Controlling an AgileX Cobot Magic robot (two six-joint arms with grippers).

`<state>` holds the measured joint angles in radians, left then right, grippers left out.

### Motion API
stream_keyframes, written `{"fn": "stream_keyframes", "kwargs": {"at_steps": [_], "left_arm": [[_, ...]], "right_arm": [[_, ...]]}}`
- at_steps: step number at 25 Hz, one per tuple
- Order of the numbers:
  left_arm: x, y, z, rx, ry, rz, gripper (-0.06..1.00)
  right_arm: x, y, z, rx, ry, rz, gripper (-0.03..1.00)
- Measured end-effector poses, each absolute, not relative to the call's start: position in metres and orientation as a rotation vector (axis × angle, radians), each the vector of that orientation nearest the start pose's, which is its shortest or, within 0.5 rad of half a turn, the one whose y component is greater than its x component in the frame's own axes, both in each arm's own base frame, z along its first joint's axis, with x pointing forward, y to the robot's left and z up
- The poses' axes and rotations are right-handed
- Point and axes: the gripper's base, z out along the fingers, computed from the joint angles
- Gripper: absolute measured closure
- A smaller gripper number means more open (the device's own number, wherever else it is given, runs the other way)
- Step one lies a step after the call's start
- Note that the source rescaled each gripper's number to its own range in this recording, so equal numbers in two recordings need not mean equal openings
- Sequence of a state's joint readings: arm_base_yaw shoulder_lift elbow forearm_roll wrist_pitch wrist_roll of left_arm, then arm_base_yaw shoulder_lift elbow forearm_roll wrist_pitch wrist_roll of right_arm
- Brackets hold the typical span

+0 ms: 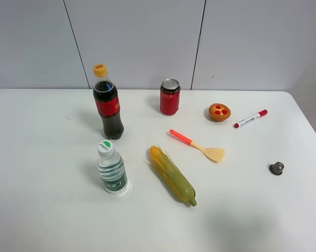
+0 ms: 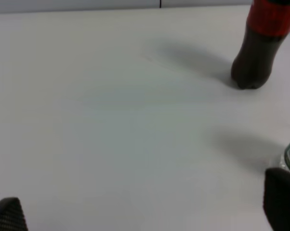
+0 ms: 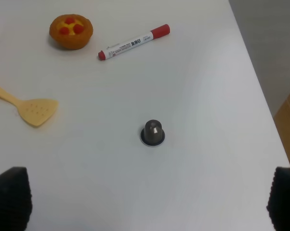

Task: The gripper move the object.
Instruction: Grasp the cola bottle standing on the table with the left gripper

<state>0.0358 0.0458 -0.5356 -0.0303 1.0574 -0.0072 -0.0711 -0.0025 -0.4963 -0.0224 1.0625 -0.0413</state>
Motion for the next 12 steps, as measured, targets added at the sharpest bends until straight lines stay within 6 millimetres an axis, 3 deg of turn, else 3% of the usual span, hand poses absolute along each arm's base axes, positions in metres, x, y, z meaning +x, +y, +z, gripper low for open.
{"fn": "stream_keyframes", "kwargs": {"at_steps": [4,8,12], "left_arm": [[0.030,-0.004,0.313,-0.052,2.143,-0.058,-0.06],[0.085,-0.006,0.342,-0.051,2.195,-0.122,-0.06],[0.148,-0.009,0.352,0.006,2.323,-0.176,-0.06]], "right_arm": [[-0.005,-0.001,0.276,0.032,2.048,-0.097,-0.03],[-0.005,-0.001,0.276,0.032,2.048,-0.097,-0.03],[-0.005,-0.001,0.276,0.032,2.048,-0.097,-0.03]]}}
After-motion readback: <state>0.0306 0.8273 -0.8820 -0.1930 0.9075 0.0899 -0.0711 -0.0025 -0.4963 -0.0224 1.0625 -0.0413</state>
